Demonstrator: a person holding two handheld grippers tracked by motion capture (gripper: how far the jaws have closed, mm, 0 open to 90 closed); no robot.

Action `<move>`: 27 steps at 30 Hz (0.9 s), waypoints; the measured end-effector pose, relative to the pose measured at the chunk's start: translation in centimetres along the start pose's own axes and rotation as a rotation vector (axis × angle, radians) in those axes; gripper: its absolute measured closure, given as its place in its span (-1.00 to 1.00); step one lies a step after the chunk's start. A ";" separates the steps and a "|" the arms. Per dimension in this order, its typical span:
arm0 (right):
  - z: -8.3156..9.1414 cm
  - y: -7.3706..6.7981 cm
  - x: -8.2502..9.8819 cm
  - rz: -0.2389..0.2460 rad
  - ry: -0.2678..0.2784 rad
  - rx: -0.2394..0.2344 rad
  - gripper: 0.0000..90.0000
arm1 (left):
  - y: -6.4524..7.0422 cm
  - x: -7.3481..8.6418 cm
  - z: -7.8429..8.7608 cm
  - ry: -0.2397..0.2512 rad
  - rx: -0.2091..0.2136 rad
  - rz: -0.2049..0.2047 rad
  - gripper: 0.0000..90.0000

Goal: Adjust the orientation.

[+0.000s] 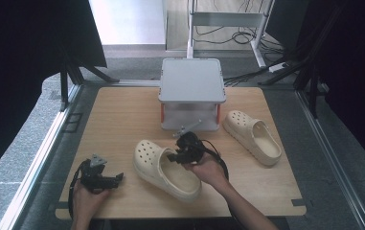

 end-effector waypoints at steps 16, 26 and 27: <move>-2.7 -1.5 4.8 0.096 0.011 0.043 0.63 | 0.0 0.0 0.0 0.000 0.000 0.002 -1.00; 0.5 -0.8 4.0 0.110 0.033 -0.046 -0.03 | 0.0 0.0 0.0 -0.002 0.000 0.000 -1.00; 1.0 -0.6 4.0 0.102 0.038 -0.041 -0.06 | 0.0 0.0 0.0 -0.002 0.000 0.000 -1.00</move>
Point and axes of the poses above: each handheld gripper's, and its own axes: z roughly backward along the jaws, x roughly out of its underside, y roughly to its right, the point moved 4 cm from there along -z, roughly forward along the jaws
